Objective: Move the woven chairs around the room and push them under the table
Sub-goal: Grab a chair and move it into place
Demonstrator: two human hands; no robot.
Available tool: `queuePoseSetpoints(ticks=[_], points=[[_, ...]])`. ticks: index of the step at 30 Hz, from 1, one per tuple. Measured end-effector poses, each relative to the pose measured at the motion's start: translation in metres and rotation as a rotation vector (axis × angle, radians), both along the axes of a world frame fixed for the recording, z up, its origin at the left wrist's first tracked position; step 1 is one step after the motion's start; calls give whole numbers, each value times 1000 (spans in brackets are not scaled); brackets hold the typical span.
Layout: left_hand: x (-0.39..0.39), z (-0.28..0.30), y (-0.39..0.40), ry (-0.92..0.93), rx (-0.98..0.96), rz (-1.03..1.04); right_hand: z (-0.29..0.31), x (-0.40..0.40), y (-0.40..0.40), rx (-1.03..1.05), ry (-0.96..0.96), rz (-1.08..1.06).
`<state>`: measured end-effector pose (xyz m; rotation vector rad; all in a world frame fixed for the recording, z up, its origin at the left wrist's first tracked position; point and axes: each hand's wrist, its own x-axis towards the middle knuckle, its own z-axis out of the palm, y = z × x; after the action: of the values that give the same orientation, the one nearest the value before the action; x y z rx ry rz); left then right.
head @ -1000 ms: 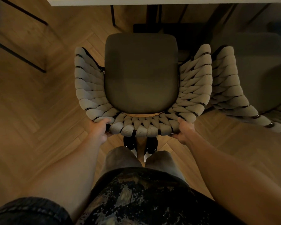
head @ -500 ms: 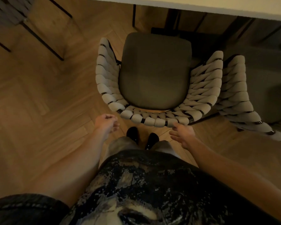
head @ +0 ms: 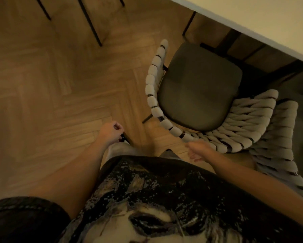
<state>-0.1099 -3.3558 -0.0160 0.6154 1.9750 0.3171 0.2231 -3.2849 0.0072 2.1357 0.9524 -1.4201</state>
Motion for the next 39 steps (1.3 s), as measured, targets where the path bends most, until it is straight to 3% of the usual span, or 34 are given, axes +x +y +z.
queuePoseSetpoints(ticks=[8, 14, 24, 30, 39], points=[[-118, -7, 10, -71, -70, 90, 6, -169, 46, 72, 113, 449], [-190, 1, 29, -78, -67, 129, 2, -265, 80, 132, 185, 600], [-278, 9, 104, -87, -120, 156, 3, -369, 178, 162, 261, 642], [-326, 8, 187, -120, -160, 169, -6, -411, 272, 160, 262, 663], [-381, 22, 328, -106, -53, 183, 1, -467, 407, 120, 263, 741]])
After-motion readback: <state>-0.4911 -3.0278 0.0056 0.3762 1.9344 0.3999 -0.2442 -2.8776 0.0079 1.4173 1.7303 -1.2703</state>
